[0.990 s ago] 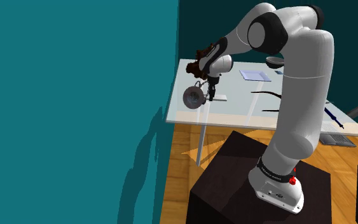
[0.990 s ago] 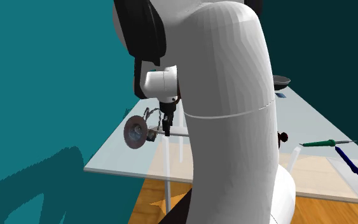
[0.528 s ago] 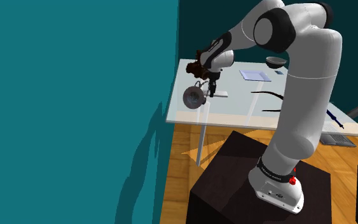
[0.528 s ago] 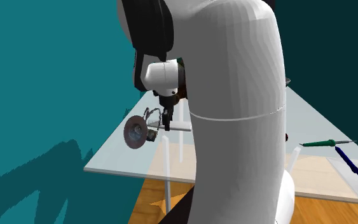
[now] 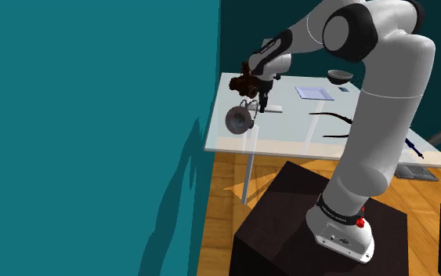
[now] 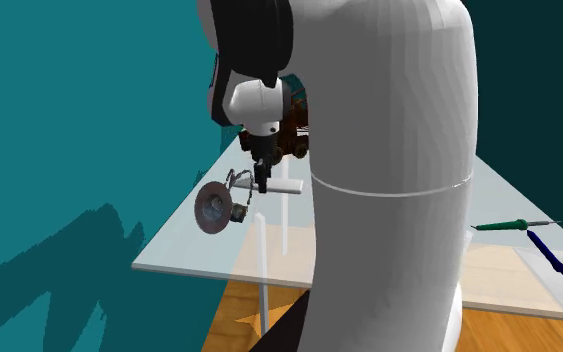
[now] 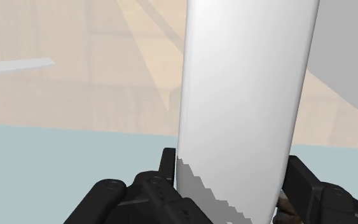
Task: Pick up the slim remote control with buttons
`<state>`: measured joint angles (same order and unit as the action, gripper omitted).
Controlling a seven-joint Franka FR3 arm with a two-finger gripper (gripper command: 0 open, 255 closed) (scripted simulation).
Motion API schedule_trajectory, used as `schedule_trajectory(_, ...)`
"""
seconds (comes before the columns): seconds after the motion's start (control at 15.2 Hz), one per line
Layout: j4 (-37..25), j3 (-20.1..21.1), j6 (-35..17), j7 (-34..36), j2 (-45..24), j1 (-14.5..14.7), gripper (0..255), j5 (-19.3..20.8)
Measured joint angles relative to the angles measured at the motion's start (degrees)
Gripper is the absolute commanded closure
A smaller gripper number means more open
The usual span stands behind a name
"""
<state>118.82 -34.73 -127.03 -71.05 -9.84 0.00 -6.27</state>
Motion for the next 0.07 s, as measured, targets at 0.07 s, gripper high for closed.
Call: schedule_trajectory(0.07,-0.24,-0.02,0.37,0.17,0.18,0.07,255,0.15)
